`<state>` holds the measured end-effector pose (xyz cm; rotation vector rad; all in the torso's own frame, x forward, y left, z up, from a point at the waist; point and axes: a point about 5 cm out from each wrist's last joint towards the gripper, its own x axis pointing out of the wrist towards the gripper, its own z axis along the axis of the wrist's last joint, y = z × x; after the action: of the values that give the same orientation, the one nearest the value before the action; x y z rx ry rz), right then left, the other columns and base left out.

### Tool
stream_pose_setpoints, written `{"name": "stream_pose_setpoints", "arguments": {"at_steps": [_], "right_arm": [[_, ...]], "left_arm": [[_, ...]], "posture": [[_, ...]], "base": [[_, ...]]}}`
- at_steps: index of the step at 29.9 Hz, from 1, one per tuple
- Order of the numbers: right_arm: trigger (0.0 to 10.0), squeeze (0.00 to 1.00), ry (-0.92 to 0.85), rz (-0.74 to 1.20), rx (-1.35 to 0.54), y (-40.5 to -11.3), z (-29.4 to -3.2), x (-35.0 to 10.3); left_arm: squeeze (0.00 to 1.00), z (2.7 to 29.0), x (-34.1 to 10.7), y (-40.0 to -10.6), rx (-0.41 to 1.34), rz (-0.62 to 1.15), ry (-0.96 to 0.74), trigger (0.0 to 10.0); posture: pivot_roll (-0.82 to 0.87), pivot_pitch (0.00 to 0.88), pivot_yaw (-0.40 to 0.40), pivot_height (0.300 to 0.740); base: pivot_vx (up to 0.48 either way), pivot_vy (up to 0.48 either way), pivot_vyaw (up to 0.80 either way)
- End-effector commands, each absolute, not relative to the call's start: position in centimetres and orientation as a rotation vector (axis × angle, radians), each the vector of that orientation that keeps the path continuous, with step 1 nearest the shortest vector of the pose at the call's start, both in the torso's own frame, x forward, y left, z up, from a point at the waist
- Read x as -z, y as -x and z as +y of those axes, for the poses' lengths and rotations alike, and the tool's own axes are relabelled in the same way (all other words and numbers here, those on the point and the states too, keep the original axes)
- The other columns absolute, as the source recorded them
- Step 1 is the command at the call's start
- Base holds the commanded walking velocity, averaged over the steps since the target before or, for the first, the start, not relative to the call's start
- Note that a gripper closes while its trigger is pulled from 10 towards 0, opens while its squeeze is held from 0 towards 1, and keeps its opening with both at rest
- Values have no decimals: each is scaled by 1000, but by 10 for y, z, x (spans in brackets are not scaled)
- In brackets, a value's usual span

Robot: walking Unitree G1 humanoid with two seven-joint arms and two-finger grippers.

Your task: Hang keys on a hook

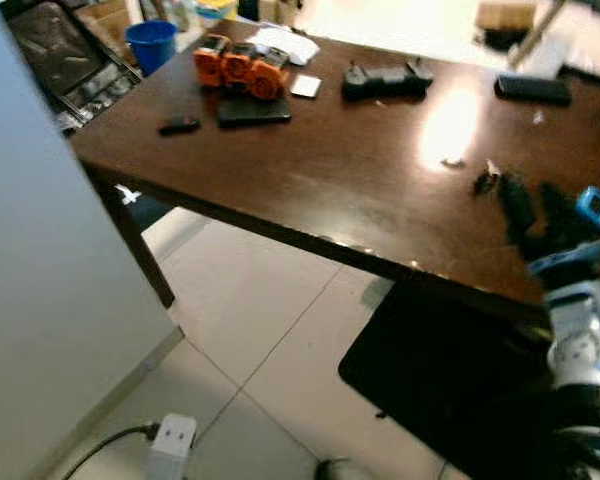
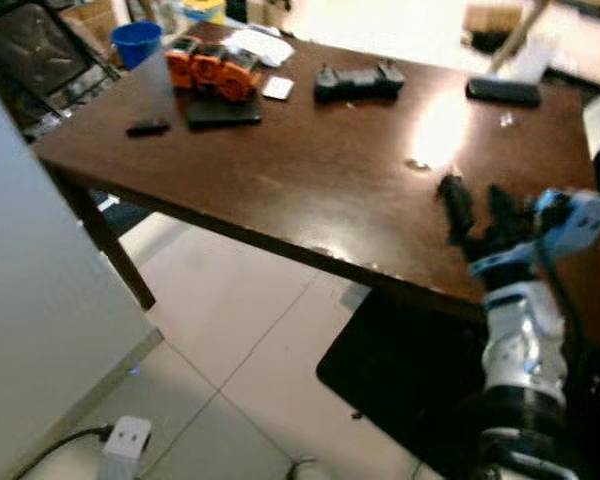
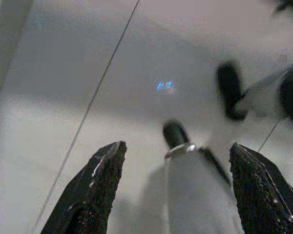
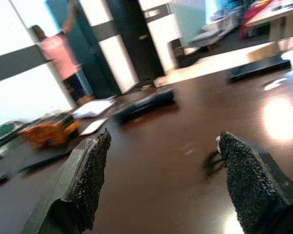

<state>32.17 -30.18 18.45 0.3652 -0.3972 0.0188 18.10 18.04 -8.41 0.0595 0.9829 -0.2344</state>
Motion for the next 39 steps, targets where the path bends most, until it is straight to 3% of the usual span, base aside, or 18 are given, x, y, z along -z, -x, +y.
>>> {"name": "stream_pose_setpoints", "arguments": {"at_steps": [1, 12, 24, 39], "right_arm": [[10000, 0, -370, -400, -15, -323, -299, -184], [10000, 0, -363, -388, -9, -325, -295, -182], [10000, 0, -356, -371, 28, -323, -300, -177], [10000, 0, -292, -265, -60, -331, -269, -157]], "left_arm": [[0, 186, 90, -168, 224, 1027, -56, 10000], [0, 185, 90, -166, 227, 1029, -58, 10000], [0, 186, 91, -164, 212, 1036, -56, 10000], [0, 187, 91, -164, 190, 1036, -50, 10000]], "posture": [[-108, 54, 75, 740], [-108, 61, 72, 740], [-111, 69, 77, 740], [-114, 76, 79, 740]], "base": [[375, 0, -800], [344, 0, -800], [0, 0, -795], [161, -39, 0]]}}
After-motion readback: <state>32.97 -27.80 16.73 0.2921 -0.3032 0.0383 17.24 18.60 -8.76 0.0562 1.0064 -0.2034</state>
